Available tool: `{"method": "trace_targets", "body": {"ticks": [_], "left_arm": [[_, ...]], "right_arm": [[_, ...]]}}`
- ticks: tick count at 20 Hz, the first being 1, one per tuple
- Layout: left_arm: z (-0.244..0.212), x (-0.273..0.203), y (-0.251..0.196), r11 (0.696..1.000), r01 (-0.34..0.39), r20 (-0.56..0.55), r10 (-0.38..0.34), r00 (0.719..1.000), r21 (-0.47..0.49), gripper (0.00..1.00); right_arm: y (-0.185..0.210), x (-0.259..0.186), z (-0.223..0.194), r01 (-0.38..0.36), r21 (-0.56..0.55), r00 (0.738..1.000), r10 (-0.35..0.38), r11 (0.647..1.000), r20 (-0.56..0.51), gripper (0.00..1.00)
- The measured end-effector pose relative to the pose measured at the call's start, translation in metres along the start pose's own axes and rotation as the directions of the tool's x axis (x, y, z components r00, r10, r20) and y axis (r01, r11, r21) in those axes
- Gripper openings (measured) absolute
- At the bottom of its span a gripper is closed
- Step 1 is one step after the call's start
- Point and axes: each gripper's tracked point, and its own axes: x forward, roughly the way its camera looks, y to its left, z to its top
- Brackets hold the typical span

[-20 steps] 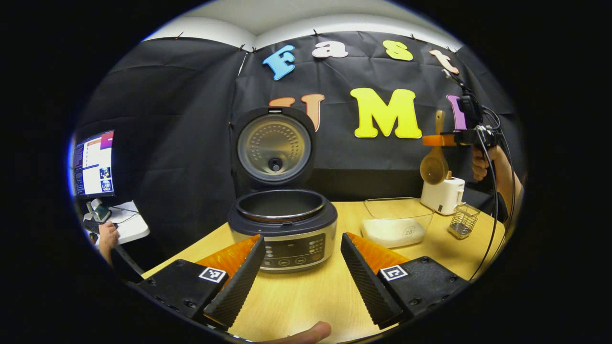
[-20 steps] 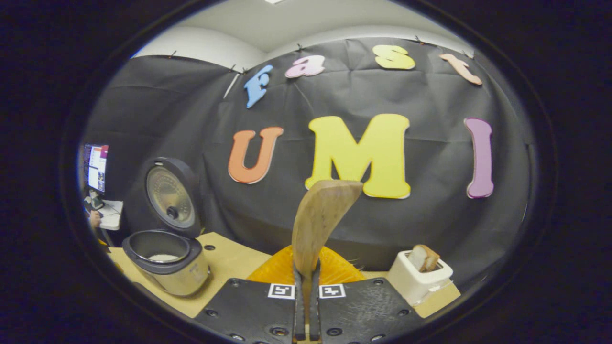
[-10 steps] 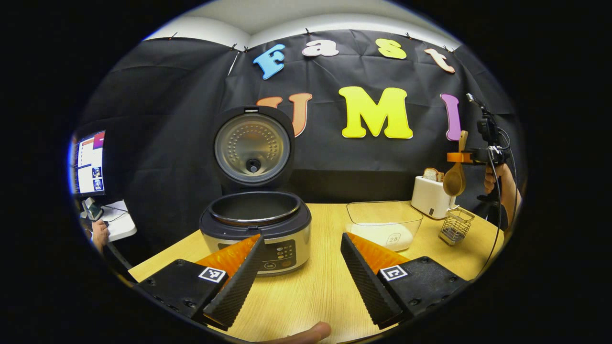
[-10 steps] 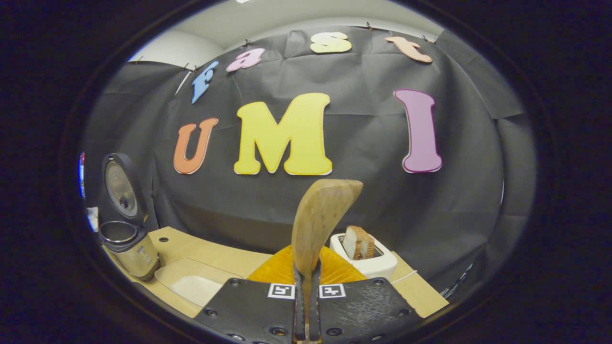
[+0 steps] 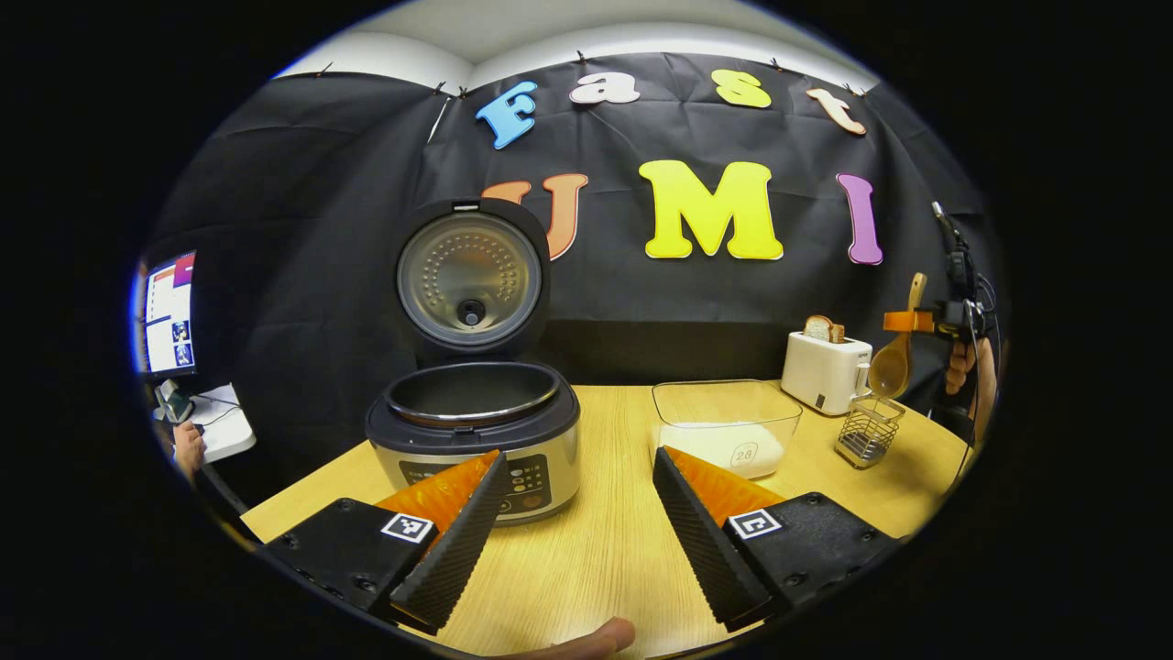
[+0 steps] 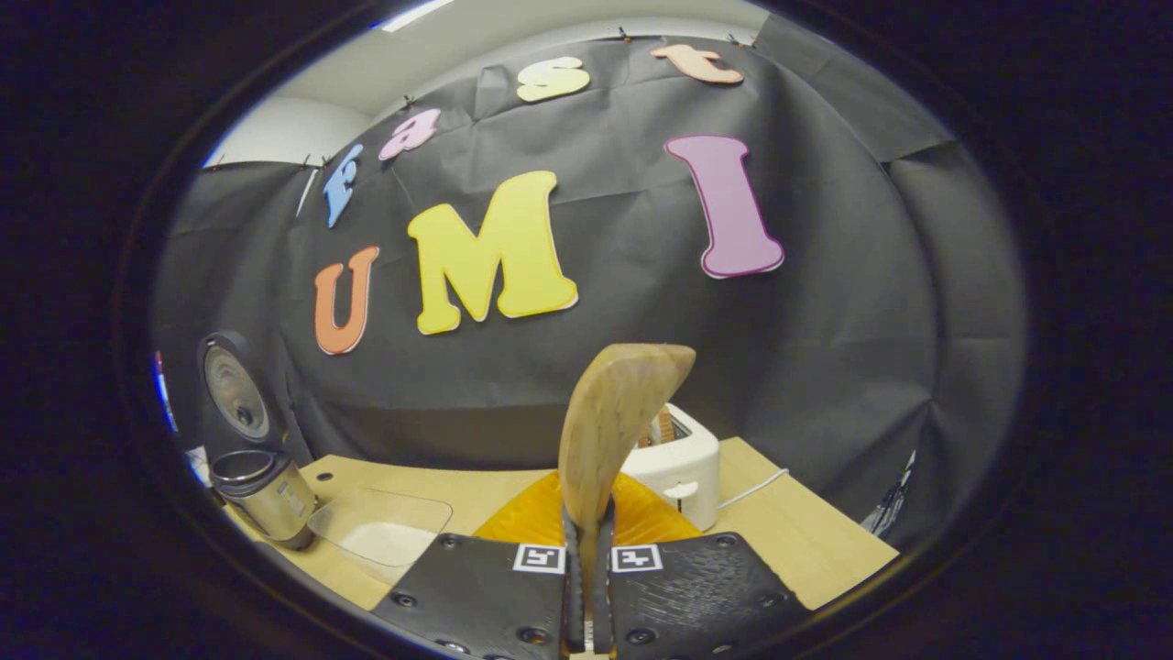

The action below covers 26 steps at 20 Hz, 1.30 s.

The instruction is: Close the left gripper, press the button to open the rice cooker; take a wooden spoon from the chopstick holder with the right hand, scoop a spoonful of rice and pour it into the rice cooker, then put the wooden spoon back into the chopstick holder.

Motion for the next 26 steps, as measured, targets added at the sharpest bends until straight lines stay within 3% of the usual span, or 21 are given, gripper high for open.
{"method": "trace_targets", "body": {"ticks": [10, 12, 14, 15, 18, 22, 23, 26], "left_arm": [[-0.003, -0.007, 0.001, 1.0, 0.01, -0.007, -0.01, 1.0, 0.003, 1.0], [-0.005, -0.008, 0.003, 1.0, 0.008, -0.01, -0.008, 1.0, -0.001, 1.0], [-0.007, -0.008, 0.003, 1.0, 0.009, -0.015, -0.009, 1.0, -0.007, 1.0], [-0.008, -0.008, 0.004, 1.0, 0.01, -0.016, -0.01, 1.0, -0.009, 1.0], [-0.009, -0.007, 0.003, 1.0, 0.011, -0.019, -0.011, 1.0, -0.009, 1.0], [-0.008, -0.008, 0.006, 1.0, 0.004, -0.02, -0.005, 1.0, -0.014, 1.0], [-0.007, -0.008, 0.008, 1.0, 0.001, -0.017, -0.001, 1.0, -0.015, 1.0], [0.0, -0.009, 0.014, 1.0, -0.013, -0.004, 0.013, 1.0, -0.019, 1.0]], "right_arm": [[-0.004, 0.013, -0.035, -0.016, 0.061, 0.997, 0.02, 0.998, -0.069, 0.05], [-0.003, 0.015, -0.033, -0.019, 0.07, 0.998, 0.023, 0.997, -0.062, 0.1], [0.0, 0.013, -0.029, -0.027, 0.073, 0.998, 0.03, 0.997, -0.048, 0.2], [0.0, 0.009, -0.022, -0.029, 0.075, 0.999, 0.032, 0.997, -0.035, 0.29], [-0.004, 0.008, -0.009, -0.009, 0.059, 1.0, 0.009, 0.998, 0.014, 0.35], [-0.007, 0.002, 0.001, 0.01, 0.041, 0.999, -0.011, 0.999, 0.036, 0.6], [-0.007, 0.0, 0.003, 0.01, 0.045, 0.999, -0.012, 0.999, 0.038, 0.59], [-0.008, -0.003, 0.006, 0.013, 0.066, 0.999, -0.015, 0.998, 0.039, 0.74]]}}
